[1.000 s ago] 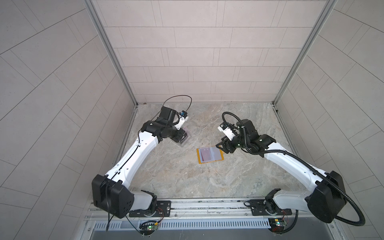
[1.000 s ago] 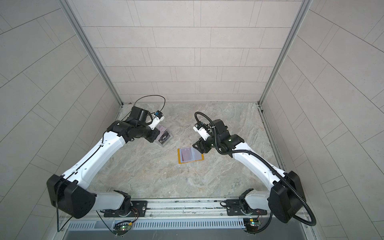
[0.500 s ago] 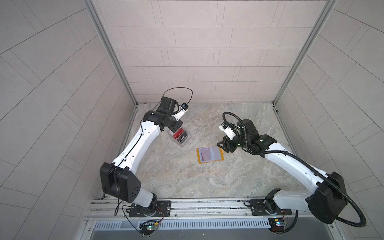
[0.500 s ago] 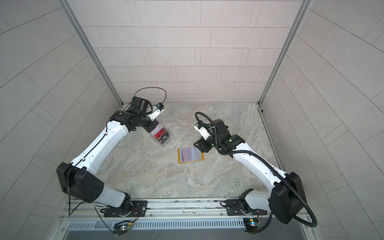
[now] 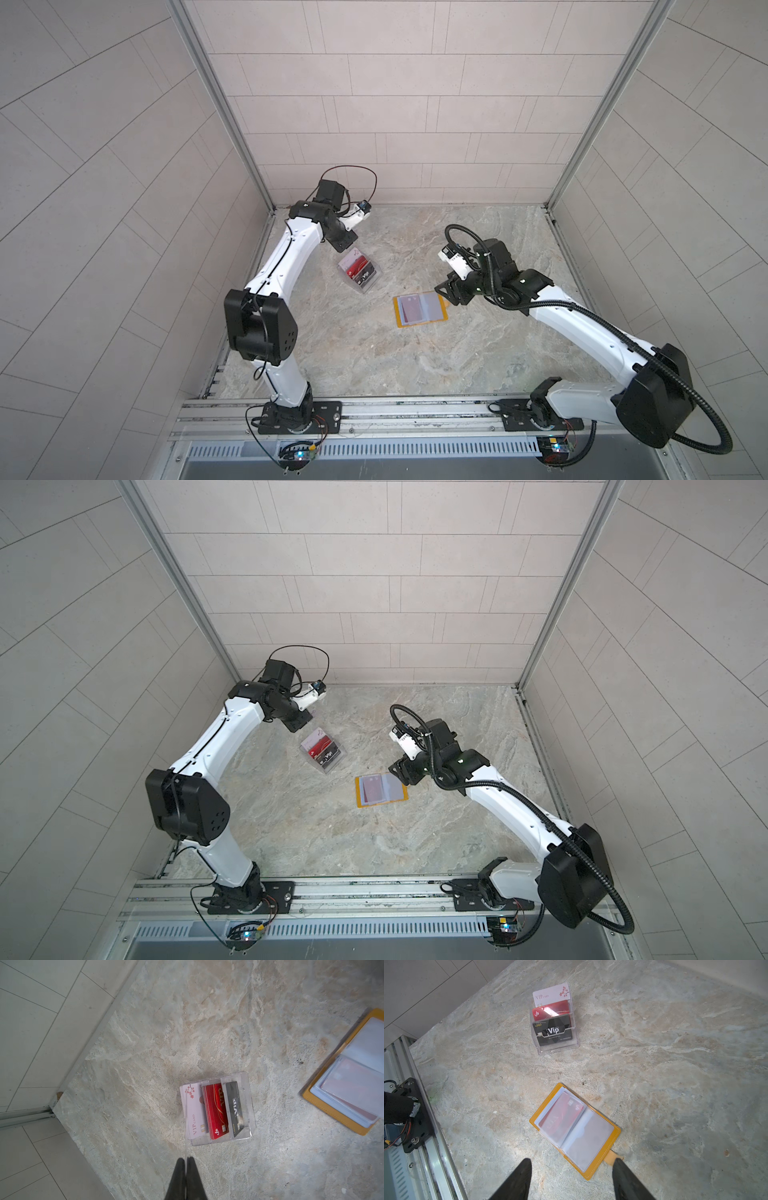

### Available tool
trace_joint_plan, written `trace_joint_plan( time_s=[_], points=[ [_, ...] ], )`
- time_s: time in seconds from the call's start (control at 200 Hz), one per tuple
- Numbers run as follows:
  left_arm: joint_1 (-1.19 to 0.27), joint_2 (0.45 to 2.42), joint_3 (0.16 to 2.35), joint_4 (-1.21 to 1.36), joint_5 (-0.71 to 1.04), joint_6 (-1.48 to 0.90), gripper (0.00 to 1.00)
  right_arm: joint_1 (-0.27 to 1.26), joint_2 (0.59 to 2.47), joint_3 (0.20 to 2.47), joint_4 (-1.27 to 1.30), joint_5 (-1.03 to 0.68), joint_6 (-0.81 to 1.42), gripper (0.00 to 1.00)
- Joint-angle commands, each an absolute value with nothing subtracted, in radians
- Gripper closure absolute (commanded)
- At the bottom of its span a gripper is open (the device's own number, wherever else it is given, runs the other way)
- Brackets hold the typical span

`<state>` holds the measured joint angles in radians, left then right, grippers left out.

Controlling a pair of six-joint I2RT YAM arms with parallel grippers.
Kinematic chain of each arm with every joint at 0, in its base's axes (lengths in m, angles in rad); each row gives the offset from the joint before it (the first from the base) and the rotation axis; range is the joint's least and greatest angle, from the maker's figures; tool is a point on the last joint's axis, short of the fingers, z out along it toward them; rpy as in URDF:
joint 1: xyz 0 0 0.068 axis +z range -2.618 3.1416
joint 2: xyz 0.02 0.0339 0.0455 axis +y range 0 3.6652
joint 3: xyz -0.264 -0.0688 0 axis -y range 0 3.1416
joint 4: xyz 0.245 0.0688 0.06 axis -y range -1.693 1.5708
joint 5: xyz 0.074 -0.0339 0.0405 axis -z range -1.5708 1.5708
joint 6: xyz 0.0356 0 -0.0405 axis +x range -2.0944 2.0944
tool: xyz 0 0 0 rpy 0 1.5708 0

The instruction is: Take the credit cards out of the card holder

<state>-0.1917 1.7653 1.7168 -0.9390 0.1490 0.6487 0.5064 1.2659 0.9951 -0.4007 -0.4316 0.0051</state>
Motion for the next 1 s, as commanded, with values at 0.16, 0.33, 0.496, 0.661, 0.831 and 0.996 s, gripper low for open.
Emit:
trace_joint_plan(
  time_s=[0.16,0.33,0.496,0.661,0.831,0.996],
  points=[
    [-0.176,1.828,1.742,-0.979,0.195,0.654,1.0,0.506,1.275,1.015,-0.411,-0.408,0.004,0.35],
    [-0.174,1.841,1.729,-0.981,0.181,0.662,1.0,0.505,1.278,1.024,-0.423,-0.407,0.001,0.35],
    [-0.159,1.863,1.704,-0.959,0.183,0.658,1.0,0.505,1.262,1.009,-0.409,-0.411,0.002,0.35],
    [-0.153,1.897,1.693,-0.94,0.196,0.653,1.0,0.506,1.251,1.001,-0.409,-0.413,0.001,0.35],
    [-0.151,1.904,1.676,-0.917,0.204,0.652,1.0,0.505,1.233,0.985,-0.397,-0.416,0.002,0.35],
    [-0.142,1.913,1.668,-0.903,0.212,0.644,1.0,0.506,1.228,0.982,-0.394,-0.415,0.002,0.34]
  ],
)
